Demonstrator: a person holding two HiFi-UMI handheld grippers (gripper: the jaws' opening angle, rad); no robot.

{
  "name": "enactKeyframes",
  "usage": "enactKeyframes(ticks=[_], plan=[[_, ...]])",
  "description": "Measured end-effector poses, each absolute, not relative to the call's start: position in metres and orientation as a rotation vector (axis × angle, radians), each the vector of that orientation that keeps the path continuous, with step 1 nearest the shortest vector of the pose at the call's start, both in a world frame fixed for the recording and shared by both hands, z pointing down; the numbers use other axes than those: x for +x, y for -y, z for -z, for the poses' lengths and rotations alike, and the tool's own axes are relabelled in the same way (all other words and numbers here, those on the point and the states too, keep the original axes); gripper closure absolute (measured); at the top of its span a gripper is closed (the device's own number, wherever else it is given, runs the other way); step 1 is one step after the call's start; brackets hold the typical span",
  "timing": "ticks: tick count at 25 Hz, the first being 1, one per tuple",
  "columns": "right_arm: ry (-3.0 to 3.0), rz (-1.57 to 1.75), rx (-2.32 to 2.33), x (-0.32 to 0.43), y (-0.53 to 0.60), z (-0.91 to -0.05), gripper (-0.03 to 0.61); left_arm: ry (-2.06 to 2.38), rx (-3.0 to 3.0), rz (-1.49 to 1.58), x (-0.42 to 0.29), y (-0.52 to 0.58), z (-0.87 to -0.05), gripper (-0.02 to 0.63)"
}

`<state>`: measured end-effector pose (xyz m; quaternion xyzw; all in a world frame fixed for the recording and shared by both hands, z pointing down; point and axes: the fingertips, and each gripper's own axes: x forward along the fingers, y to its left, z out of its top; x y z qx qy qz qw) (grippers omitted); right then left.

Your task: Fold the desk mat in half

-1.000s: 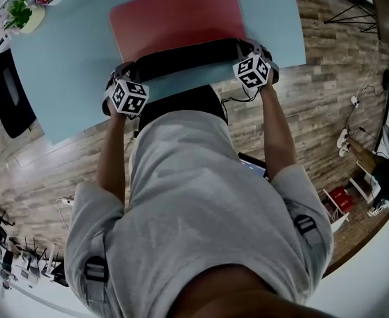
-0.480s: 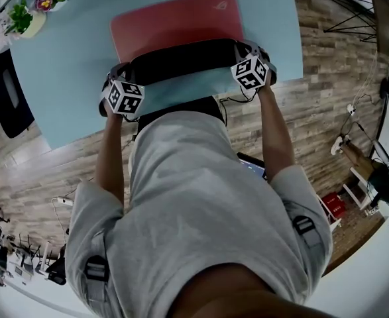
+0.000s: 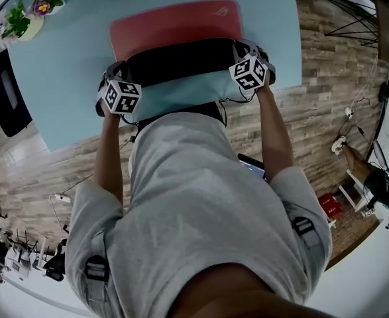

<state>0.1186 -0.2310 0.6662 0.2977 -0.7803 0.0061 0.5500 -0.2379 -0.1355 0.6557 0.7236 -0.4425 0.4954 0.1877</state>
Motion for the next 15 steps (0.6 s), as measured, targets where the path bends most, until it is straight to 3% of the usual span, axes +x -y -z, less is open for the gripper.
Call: enactKeyframes(ticks=[15], plan=[[1.888, -0.002, 0.655, 0.112, 0.256, -0.665, 0.552, 1.306, 1.966, -1.405, -0.246, 0.157, -0.655, 0.580]])
